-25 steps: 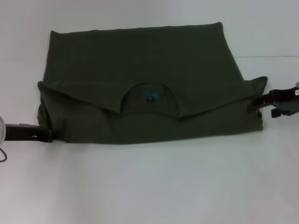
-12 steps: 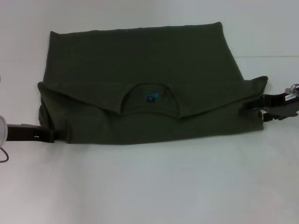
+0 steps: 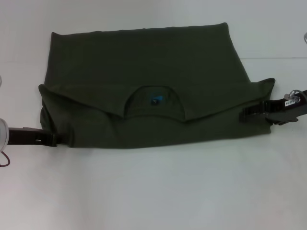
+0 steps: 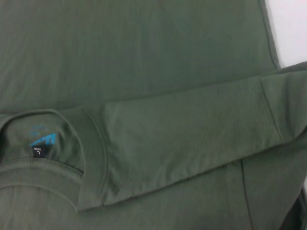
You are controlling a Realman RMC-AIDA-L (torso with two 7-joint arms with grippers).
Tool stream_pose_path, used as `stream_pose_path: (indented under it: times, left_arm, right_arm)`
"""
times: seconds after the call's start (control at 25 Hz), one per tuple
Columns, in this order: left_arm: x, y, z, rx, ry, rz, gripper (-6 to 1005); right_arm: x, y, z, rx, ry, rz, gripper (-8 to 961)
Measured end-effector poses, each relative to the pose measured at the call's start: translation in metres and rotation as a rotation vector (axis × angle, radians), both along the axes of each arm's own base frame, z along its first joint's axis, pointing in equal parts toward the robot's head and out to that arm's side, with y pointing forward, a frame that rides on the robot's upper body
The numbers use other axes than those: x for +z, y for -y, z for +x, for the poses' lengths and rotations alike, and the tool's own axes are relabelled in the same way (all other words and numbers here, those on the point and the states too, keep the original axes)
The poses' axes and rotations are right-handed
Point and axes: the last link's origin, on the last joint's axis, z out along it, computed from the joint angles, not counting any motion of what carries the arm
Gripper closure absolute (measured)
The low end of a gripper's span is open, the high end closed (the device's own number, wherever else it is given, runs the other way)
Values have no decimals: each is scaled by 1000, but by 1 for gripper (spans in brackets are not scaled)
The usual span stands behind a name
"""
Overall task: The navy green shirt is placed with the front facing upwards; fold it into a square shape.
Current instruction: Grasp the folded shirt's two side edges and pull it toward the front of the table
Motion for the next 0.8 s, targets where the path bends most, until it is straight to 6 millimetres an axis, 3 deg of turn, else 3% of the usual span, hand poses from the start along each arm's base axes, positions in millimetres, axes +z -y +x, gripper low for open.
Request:
stream_pose_path:
  times: [0.8]
  left_arm:
    - [-1,-1,1,-2,-2,6,958]
  right_arm:
    - [-5,2,0,-3,-3,6,160]
